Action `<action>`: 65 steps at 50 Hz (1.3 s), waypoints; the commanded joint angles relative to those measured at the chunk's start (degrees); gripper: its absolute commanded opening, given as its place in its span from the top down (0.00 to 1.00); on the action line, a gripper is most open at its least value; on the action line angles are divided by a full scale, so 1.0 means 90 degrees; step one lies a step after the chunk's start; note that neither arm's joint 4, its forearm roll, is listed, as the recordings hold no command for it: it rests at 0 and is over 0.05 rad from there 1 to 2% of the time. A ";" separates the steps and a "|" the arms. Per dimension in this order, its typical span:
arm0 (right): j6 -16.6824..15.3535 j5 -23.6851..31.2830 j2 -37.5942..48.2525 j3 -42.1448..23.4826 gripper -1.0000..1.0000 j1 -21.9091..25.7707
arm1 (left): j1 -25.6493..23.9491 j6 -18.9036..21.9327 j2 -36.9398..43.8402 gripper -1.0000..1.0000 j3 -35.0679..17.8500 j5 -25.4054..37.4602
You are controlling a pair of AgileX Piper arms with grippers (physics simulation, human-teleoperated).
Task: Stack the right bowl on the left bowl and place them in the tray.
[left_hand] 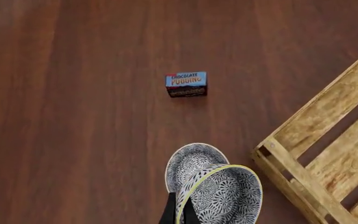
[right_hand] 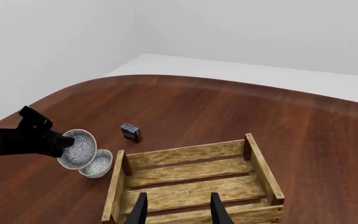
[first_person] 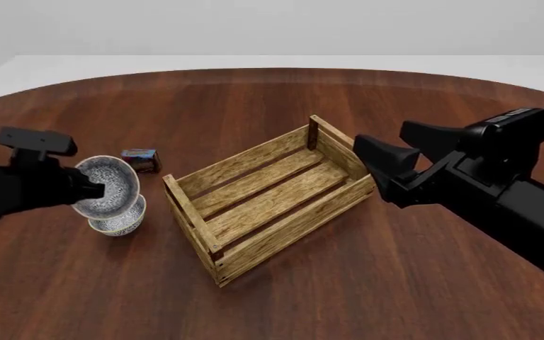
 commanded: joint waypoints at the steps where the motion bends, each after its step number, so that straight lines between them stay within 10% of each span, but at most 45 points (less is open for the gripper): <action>1: -0.0007 0.0002 -0.0006 0.0001 0.00 -0.0011 | -0.0027 0.0007 0.0418 1.00 0.0143 -0.0591; 52: -0.0022 0.0029 -0.0015 0.0001 0.00 0.0014 | 0.0177 0.0026 0.1631 1.00 0.0030 -0.1179; 53: -0.0026 0.0033 -0.0022 0.0001 0.00 0.0011 | 0.0185 0.0028 0.1627 0.00 0.0028 -0.1173; 65: -0.0019 0.0067 -0.0082 0.0004 0.00 0.0010 | 0.0140 0.0036 0.1278 0.00 0.0050 -0.0960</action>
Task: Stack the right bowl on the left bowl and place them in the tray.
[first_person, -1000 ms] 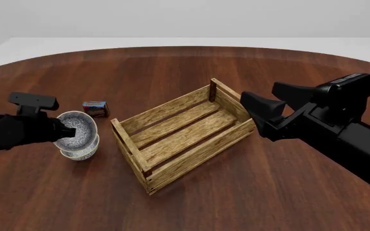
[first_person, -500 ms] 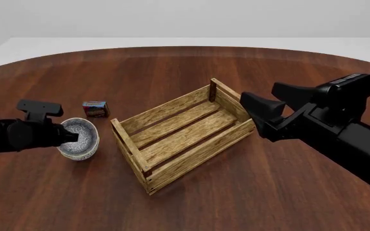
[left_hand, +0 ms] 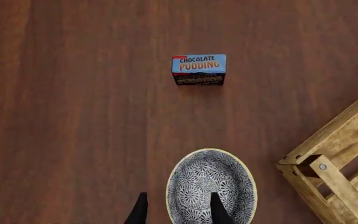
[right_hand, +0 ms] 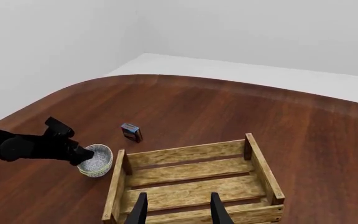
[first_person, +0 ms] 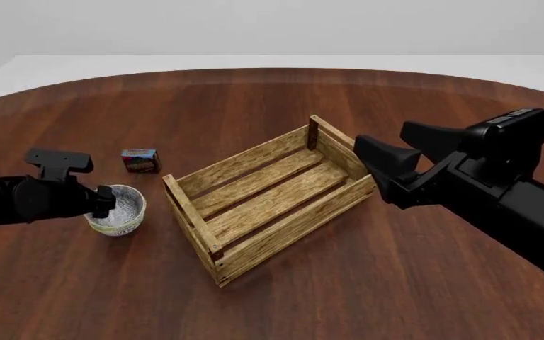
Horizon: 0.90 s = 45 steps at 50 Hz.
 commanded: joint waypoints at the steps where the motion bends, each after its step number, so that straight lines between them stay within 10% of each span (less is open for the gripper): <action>1: -0.0006 0.0026 -0.0041 0.0000 0.00 -0.0005 | -0.0132 0.0023 -0.0451 0.00 0.0227 -0.0092; 45: -0.0007 0.0090 -0.0135 -0.0006 0.00 0.0007 | -0.1151 0.0653 -0.2033 0.00 0.0568 0.0858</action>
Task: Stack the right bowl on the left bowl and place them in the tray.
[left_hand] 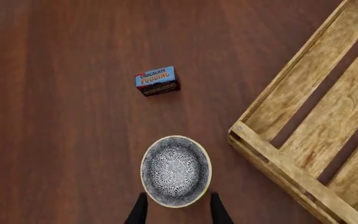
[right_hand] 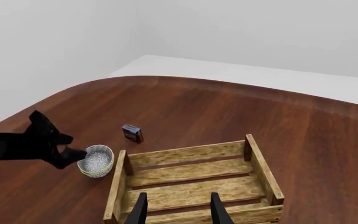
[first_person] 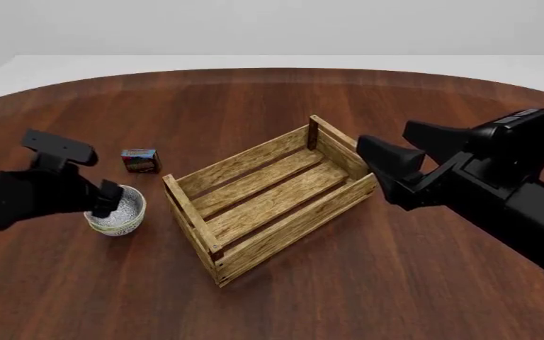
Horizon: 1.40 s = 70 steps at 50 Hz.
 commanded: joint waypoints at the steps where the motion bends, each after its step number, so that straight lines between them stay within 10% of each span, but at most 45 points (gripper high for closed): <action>1: -0.0003 0.0019 -0.0012 -0.0010 0.00 -0.0003 | -0.0367 0.0089 -0.0149 0.00 0.0273 -0.0213; 70: -0.0018 0.0053 -0.0064 -0.0001 0.00 -0.0018 | -0.0482 0.0132 0.2214 0.00 0.0355 -0.1702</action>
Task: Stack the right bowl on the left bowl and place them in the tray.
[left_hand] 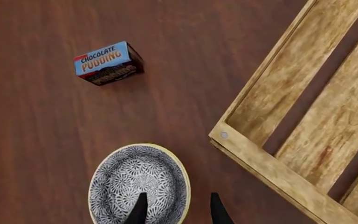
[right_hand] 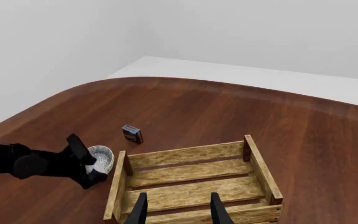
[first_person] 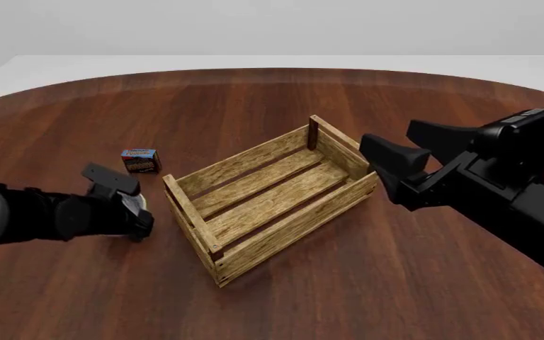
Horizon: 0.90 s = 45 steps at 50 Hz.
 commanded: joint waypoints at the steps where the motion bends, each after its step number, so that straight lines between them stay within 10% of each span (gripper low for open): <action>1: -0.0013 -0.0018 0.0029 0.0003 0.00 0.0002 | -0.0105 -0.0018 0.0140 0.00 0.0266 -0.0468; 24: -0.0016 -0.0057 0.0064 0.0023 0.00 0.0006 | -0.0152 -0.0110 0.0467 0.00 0.0369 -0.0703; 25: -0.0021 -0.0059 0.0067 0.0023 0.00 0.0003 | -0.0160 -0.0111 0.0485 1.00 0.0382 -0.0729; 45: -0.0030 0.0008 0.0008 0.0003 0.00 0.0016 | -0.0109 -0.0102 0.0077 1.00 0.0440 -0.0570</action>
